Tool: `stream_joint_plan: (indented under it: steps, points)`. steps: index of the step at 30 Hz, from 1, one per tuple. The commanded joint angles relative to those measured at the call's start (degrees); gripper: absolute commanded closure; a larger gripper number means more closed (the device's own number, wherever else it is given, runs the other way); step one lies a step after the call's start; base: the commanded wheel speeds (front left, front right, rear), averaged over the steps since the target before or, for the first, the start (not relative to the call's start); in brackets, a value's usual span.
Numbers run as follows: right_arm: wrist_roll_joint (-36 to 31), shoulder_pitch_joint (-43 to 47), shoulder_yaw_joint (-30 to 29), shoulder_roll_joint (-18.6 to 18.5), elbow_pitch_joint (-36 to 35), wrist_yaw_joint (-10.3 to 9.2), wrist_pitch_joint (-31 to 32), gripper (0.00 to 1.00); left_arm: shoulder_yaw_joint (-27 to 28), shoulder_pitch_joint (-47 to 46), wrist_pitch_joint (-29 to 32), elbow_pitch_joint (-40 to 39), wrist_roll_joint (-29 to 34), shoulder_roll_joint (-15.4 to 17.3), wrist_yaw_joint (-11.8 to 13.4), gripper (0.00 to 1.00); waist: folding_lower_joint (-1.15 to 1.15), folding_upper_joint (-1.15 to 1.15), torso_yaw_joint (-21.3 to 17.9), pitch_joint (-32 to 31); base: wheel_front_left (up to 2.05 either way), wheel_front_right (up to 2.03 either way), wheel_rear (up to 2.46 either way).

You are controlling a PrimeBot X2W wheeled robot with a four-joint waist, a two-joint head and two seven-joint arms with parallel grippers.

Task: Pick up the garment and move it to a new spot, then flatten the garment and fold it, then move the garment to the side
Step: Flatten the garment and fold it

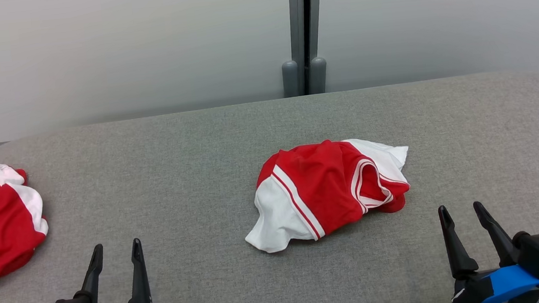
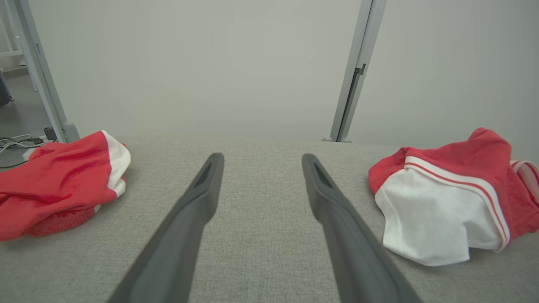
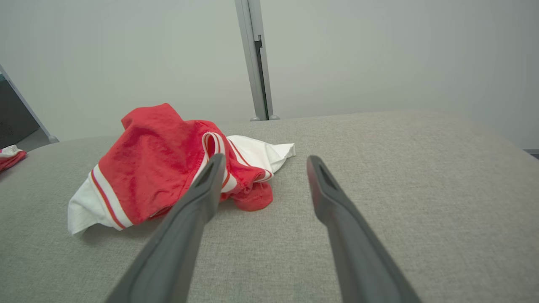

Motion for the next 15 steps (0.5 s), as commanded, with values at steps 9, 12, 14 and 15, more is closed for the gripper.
stream_joint_plan:
  steps: [9,12,14,15]
  points:
    - [-0.14,-3.59,2.16,-0.22,1.40,0.03,3.15,0.00,0.32,-1.92,-0.26,0.03,1.49,-0.64,-1.10,0.00,0.00,0.00,0.38,1.41,0.00,0.00,0.00]
    - [-1.55,-7.27,3.49,-0.22,2.45,0.03,7.65,0.00,0.18,-2.80,-0.26,-0.36,1.91,-0.93,-1.37,0.00,0.00,0.00,0.64,2.36,0.00,0.00,0.00]
    - [-2.76,-9.93,4.30,-0.22,4.54,0.03,11.29,0.00,-0.04,-3.12,-0.27,-0.49,2.10,-1.14,-1.58,0.00,0.00,0.00,1.00,3.08,0.00,0.00,0.00]
    - [-3.05,-11.58,4.60,-0.23,5.90,0.02,12.86,0.00,-0.10,-3.52,-0.26,-0.50,2.21,-1.25,-1.66,0.00,0.00,0.00,1.20,3.49,0.00,0.00,0.00]
